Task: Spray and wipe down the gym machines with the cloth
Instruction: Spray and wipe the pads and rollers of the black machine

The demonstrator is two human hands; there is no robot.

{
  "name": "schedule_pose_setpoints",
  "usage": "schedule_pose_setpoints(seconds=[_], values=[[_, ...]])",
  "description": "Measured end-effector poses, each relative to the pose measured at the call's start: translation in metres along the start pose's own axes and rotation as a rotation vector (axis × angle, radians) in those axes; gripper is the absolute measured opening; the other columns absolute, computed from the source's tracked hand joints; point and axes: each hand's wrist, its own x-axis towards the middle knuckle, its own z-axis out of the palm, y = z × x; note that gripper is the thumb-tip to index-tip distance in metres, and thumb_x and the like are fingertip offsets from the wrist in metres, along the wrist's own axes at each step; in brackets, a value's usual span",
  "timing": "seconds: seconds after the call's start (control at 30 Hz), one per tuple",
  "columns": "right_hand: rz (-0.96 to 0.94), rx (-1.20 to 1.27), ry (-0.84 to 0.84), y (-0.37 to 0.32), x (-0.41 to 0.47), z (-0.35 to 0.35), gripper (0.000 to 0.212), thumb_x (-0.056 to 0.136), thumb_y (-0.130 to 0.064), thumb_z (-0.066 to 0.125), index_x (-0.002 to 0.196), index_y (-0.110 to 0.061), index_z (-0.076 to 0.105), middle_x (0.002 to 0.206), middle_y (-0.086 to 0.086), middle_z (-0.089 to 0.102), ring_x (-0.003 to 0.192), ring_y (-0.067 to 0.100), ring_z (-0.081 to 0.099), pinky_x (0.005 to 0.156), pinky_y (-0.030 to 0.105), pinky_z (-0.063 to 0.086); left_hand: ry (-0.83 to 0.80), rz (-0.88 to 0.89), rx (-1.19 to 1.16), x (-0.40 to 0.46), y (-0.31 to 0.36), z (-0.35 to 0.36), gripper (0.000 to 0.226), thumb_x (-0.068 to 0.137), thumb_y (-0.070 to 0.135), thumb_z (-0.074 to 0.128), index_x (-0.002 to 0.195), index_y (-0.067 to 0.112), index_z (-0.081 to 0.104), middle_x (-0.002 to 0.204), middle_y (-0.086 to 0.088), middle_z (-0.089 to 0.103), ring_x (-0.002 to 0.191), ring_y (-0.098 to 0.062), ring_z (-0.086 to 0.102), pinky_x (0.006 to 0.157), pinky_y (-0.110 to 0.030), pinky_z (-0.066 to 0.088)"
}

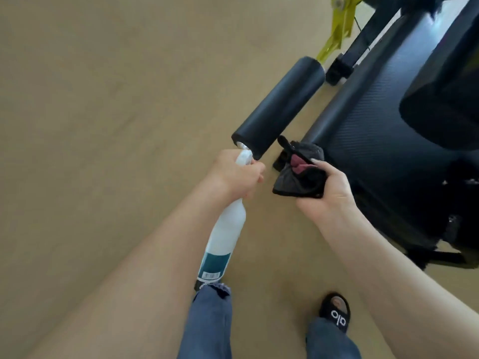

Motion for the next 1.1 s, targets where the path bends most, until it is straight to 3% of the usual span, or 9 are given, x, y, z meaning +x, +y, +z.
schedule_pose_setpoints(seconds=[0.1, 0.3, 0.37, 0.47, 0.57, 0.67, 0.73, 0.93, 1.1], values=[[-0.049, 0.123, 0.01, 0.005, 0.003, 0.025, 0.037, 0.092, -0.012, 0.066, 0.129, -0.007, 0.063, 0.117, 0.017, 0.073, 0.11, 0.033, 0.07, 0.1, 0.048, 0.053, -0.02, 0.042, 0.083, 0.018, 0.016, -0.029, 0.02, 0.094, 0.023, 0.064, 0.093, 0.004, 0.069, 0.04, 0.013, 0.047, 0.054, -0.014, 0.047, 0.056, -0.025, 0.038], [-0.337, 0.073, 0.124, -0.035, 0.021, 0.058, 0.033, 0.095, -0.01, 0.064, 0.127, -0.011, 0.062, 0.124, 0.015, 0.071, 0.109, 0.03, 0.071, 0.096, 0.049, 0.056, -0.135, 0.096, 0.217, 0.074, 0.055, -0.034, 0.019, 0.091, 0.021, 0.064, 0.082, 0.007, 0.056, 0.063, -0.004, 0.048, 0.063, -0.021, 0.043, 0.056, -0.027, 0.036], [-0.594, -0.157, 0.278, -0.059, 0.027, 0.062, 0.028, 0.097, -0.011, 0.063, 0.124, -0.018, 0.066, 0.123, 0.005, 0.07, 0.106, 0.019, 0.072, 0.09, 0.04, 0.06, -0.166, 0.12, 0.243, 0.101, 0.07, -0.026, 0.022, 0.092, 0.022, 0.063, 0.088, 0.001, 0.057, 0.064, -0.004, 0.051, 0.062, -0.02, 0.043, 0.059, -0.029, 0.038], [-1.017, -0.635, 0.6, -0.088, 0.044, 0.068, 0.031, 0.101, -0.015, 0.057, 0.128, -0.027, 0.064, 0.128, -0.011, 0.064, 0.114, -0.001, 0.061, 0.092, 0.007, 0.048, -0.231, 0.166, 0.254, 0.143, 0.096, -0.013, 0.024, 0.092, 0.024, 0.065, 0.086, 0.002, 0.057, 0.063, -0.004, 0.054, 0.063, -0.021, 0.047, 0.064, -0.031, 0.042], [-1.219, -0.751, 0.778, -0.114, 0.087, 0.072, 0.041, 0.1, -0.009, 0.048, 0.138, -0.017, 0.059, 0.138, -0.005, 0.06, 0.127, 0.007, 0.055, 0.103, 0.008, 0.04, -0.319, 0.252, 0.329, 0.183, 0.122, 0.008, 0.023, 0.097, 0.028, 0.065, 0.081, 0.012, 0.06, 0.068, -0.003, 0.058, 0.063, -0.019, 0.053, 0.063, -0.031, 0.046], [-1.166, -0.989, 0.756, -0.131, 0.124, 0.078, 0.044, 0.102, -0.009, 0.047, 0.145, -0.015, 0.052, 0.141, 0.0, 0.057, 0.132, 0.016, 0.054, 0.113, 0.035, 0.044, -0.355, 0.34, 0.362, 0.219, 0.148, 0.023, 0.02, 0.099, 0.028, 0.065, 0.09, 0.011, 0.066, 0.069, -0.002, 0.057, 0.059, -0.014, 0.054, 0.057, -0.026, 0.046], [-1.031, -1.189, 0.732, -0.134, 0.136, 0.084, 0.044, 0.104, -0.011, 0.049, 0.147, -0.015, 0.049, 0.145, 0.006, 0.056, 0.135, 0.022, 0.052, 0.115, 0.043, 0.043, -0.392, 0.378, 0.392, 0.244, 0.16, 0.034, 0.02, 0.1, 0.027, 0.064, 0.093, 0.009, 0.067, 0.07, -0.001, 0.057, 0.056, -0.011, 0.054, 0.052, -0.02, 0.044], [-1.018, -1.237, 0.861, -0.133, 0.149, 0.087, 0.045, 0.102, -0.014, 0.052, 0.147, -0.018, 0.05, 0.144, 0.003, 0.058, 0.134, 0.019, 0.055, 0.111, 0.03, 0.041, -0.551, 0.478, 0.511, 0.304, 0.187, 0.079, 0.024, 0.099, 0.032, 0.067, 0.104, 0.009, 0.068, 0.081, -0.002, 0.061, 0.069, -0.017, 0.059, 0.065, -0.031, 0.053], [-1.018, -1.193, 0.989, -0.132, 0.163, 0.101, 0.046, 0.099, -0.015, 0.054, 0.145, -0.014, 0.052, 0.141, 0.009, 0.06, 0.13, 0.025, 0.058, 0.104, 0.028, 0.038, -0.683, 0.457, 0.559, 0.351, 0.224, 0.099, 0.02, 0.096, 0.026, 0.071, 0.087, 0.009, 0.064, 0.05, 0.009, 0.059, 0.044, -0.01, 0.052, 0.049, -0.017, 0.05]])
